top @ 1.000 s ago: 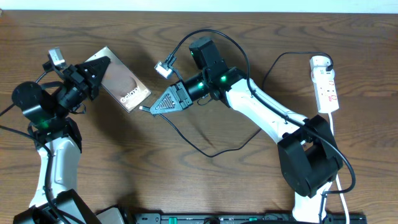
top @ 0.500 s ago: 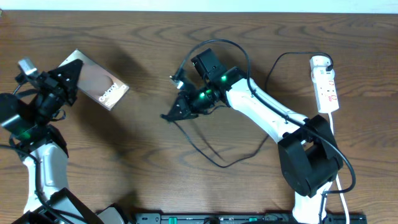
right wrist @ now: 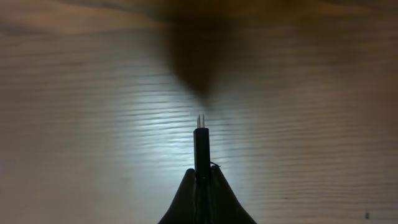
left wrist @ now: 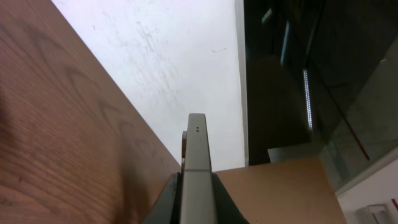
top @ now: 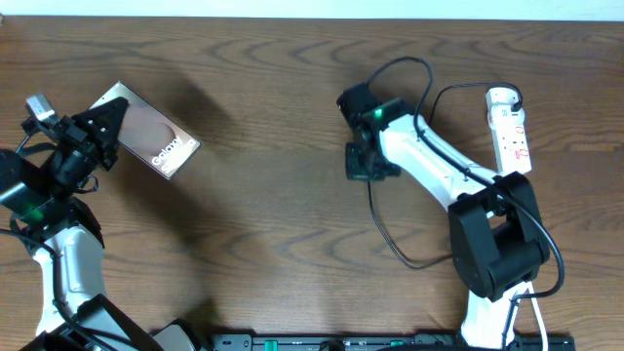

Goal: Plug charger to phone and switch on socket
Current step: 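Pull the right gripper with the plug back away from the phone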

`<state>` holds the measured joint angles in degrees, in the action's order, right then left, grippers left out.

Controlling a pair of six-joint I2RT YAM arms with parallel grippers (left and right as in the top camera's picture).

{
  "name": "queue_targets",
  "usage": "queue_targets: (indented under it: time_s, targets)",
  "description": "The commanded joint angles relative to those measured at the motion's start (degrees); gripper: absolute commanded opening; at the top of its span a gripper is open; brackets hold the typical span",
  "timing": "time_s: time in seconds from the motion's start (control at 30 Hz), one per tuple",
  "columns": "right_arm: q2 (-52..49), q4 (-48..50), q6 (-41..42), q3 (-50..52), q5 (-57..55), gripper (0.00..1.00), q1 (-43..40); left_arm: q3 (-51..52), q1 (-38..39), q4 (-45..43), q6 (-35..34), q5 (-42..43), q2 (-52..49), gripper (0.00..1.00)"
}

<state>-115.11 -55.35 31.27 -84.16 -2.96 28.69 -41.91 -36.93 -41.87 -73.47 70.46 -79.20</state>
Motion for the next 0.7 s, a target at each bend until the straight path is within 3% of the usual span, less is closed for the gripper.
queue_targets:
  time_s: [0.0, 0.53, 0.67]
  targets:
    - [0.3, 1.7, 3.8, 5.4, -4.3, 0.01, 0.8, -0.5, -0.2, -0.7, 0.0, 2.1, 0.5, 0.07]
    - [0.3, 6.8, 4.9, 12.8, 1.2, 0.01, 0.8, -0.5, -0.2, -0.7, 0.8, 2.5, 0.5, 0.07]
    - [0.3, 8.2, -2.8, 10.1, 13.4, 0.01, 0.2, -0.5, -0.2, -0.7, 0.8, 2.5, 0.5, 0.07]
